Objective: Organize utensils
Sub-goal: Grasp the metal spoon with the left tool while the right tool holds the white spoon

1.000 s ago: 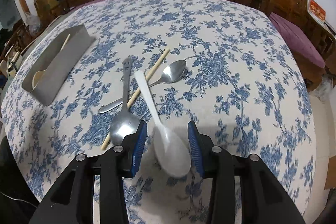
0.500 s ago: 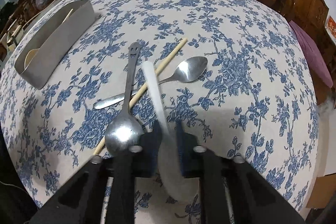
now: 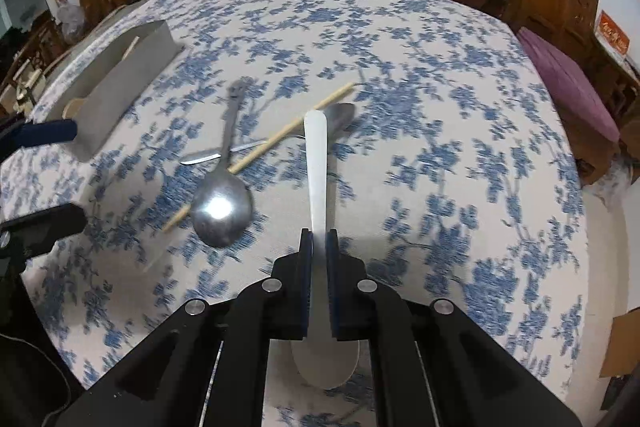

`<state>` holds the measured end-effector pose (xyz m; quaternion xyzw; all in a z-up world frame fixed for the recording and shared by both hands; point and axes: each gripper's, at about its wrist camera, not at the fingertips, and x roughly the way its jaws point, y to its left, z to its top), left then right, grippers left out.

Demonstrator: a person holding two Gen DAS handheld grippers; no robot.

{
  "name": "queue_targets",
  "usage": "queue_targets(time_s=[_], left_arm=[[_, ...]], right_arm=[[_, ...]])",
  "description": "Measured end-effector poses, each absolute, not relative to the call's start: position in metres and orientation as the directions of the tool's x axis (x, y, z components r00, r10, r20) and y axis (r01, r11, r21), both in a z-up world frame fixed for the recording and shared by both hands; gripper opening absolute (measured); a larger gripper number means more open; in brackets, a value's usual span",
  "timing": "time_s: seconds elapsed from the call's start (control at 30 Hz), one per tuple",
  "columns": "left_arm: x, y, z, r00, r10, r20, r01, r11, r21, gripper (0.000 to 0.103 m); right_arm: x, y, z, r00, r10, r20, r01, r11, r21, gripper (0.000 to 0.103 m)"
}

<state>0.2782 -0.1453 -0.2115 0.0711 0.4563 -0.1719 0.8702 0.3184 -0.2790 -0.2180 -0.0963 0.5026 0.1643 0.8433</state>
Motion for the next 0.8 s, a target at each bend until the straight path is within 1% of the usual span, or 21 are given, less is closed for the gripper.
queue_targets(time_s=[0.03, 0.1, 0.2, 0.27, 0.3, 0.4, 0.47, 0.6, 0.67, 0.8], left_arm=[[0.282, -0.150, -0.213, 0.523, -0.231, -0.821, 0.363, 0.931, -0.030, 0.090], [0.290, -0.158, -0.216, 0.520, -0.229, -0.823, 0.362, 0.932, -0.031, 0.090], [0.300, -0.166, -0.220, 0.504, -0.231, -0.832, 0.358, 0.933, -0.042, 0.083], [0.307, -0.174, -0.224, 0.485, -0.232, -0.843, 0.362, 0.931, -0.048, 0.076], [0.311, -0.177, -0.226, 0.479, -0.234, -0.846, 0.363, 0.930, -0.052, 0.075], [0.320, -0.181, -0.233, 0.452, -0.248, -0.857, 0.354, 0.932, -0.083, 0.067], [0.325, -0.182, -0.238, 0.435, -0.255, -0.864, 0.344, 0.933, -0.102, 0.058], [0.333, -0.184, -0.246, 0.402, -0.283, -0.871, 0.336, 0.930, -0.147, 0.046], [0.335, -0.185, -0.250, 0.389, -0.285, -0.876, 0.334, 0.930, -0.154, 0.036], [0.335, -0.185, -0.252, 0.376, -0.316, -0.871, 0.327, 0.925, -0.195, 0.029]], right_arm=[[0.318, -0.281, -0.219, 0.446, 0.157, -0.881, -0.374, 0.927, -0.025, 0.008], [0.319, -0.287, -0.224, 0.440, 0.144, -0.886, -0.358, 0.933, -0.026, 0.008], [0.317, -0.296, -0.229, 0.430, 0.139, -0.892, -0.340, 0.940, -0.018, 0.008], [0.316, -0.299, -0.232, 0.428, 0.143, -0.892, -0.340, 0.940, -0.012, 0.008], [0.316, -0.303, -0.232, 0.427, 0.159, -0.890, -0.332, 0.943, 0.009, 0.008], [0.317, -0.308, -0.231, 0.418, 0.187, -0.889, -0.321, 0.946, 0.048, 0.008], [0.317, -0.310, -0.232, 0.419, 0.200, -0.886, -0.308, 0.949, 0.068, 0.009], [0.316, -0.308, -0.231, 0.421, 0.198, -0.885, -0.306, 0.950, 0.066, 0.009], [0.317, -0.308, -0.232, 0.422, 0.198, -0.885, -0.306, 0.950, 0.067, 0.009], [0.317, -0.308, -0.232, 0.423, 0.201, -0.884, -0.308, 0.949, 0.068, 0.009]])
